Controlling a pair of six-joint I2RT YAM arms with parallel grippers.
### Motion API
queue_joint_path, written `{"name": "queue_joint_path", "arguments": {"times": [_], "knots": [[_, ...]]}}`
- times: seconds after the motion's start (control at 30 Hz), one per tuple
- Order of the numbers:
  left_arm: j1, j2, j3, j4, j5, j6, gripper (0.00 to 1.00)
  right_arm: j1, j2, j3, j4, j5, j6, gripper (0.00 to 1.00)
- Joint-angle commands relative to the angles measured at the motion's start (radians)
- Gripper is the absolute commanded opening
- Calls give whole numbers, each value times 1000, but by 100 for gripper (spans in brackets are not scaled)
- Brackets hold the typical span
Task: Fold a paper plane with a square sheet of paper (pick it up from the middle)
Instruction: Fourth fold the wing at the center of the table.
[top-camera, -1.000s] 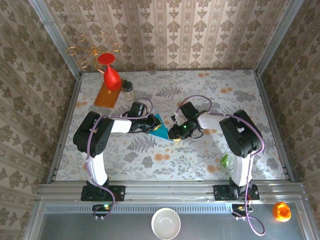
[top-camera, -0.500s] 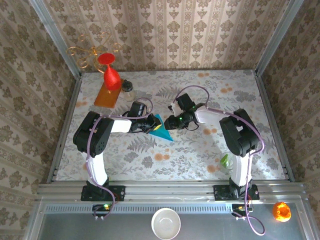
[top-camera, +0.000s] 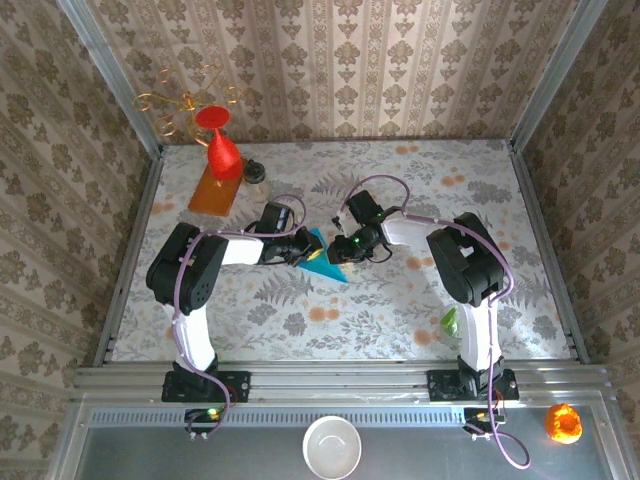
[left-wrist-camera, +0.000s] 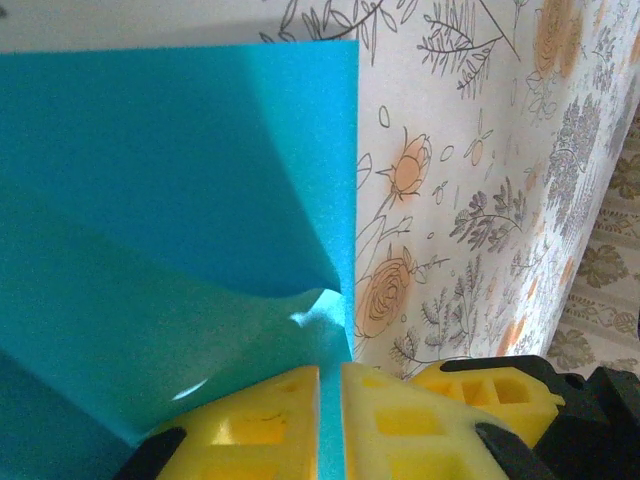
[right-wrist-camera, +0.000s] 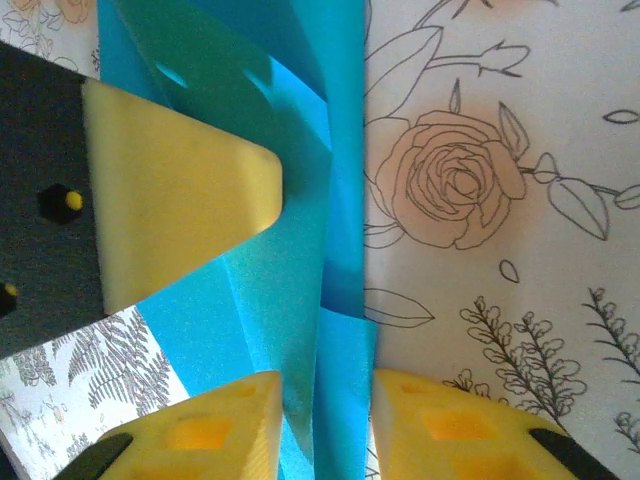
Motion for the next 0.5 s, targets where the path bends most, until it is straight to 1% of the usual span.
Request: {"name": "queue_joint_path", "arguments": {"times": [0.0, 0.33, 0.47], "knots": [[6, -26, 23, -11, 21, 29, 17, 11, 43, -8, -20, -15, 1, 29], [8, -88, -15, 25, 6, 31, 20, 10, 53, -29, -11, -10, 9, 23], [8, -107, -33, 20, -3, 34, 21, 10, 54, -32, -7, -7, 13, 23]]}}
